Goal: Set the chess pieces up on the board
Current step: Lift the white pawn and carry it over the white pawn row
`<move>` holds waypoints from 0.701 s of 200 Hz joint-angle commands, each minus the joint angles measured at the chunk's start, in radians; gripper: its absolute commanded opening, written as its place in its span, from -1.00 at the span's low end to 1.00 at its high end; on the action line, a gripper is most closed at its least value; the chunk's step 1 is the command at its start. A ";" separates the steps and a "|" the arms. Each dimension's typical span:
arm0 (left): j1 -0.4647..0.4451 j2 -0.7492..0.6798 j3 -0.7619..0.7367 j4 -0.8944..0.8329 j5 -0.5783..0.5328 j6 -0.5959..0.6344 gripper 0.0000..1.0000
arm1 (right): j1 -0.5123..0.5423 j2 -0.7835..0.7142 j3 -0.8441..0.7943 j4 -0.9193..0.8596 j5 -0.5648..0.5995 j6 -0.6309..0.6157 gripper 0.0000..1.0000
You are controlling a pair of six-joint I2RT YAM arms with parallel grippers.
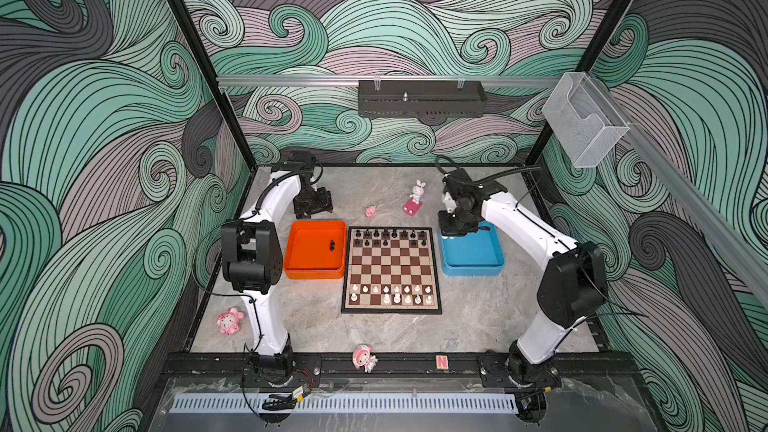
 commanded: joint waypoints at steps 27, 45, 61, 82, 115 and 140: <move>0.066 0.019 -0.001 0.013 0.016 -0.008 0.49 | 0.292 0.033 0.110 -0.043 0.015 0.092 -0.81; 0.092 0.025 0.002 0.009 0.018 -0.008 0.49 | 0.378 0.078 0.152 -0.038 0.011 0.100 -0.81; 0.121 0.032 0.003 0.008 0.030 -0.010 0.49 | 0.436 0.122 0.183 -0.037 0.007 0.097 -0.81; 0.162 0.034 0.004 0.008 0.046 -0.017 0.49 | 0.494 0.161 0.199 -0.026 0.003 0.096 -0.81; 0.227 0.035 0.001 0.014 0.077 -0.029 0.49 | 0.541 0.201 0.162 0.001 -0.015 0.103 -0.81; 0.254 0.035 -0.004 0.019 0.092 -0.035 0.50 | 0.569 0.209 0.134 0.022 -0.028 0.112 -0.80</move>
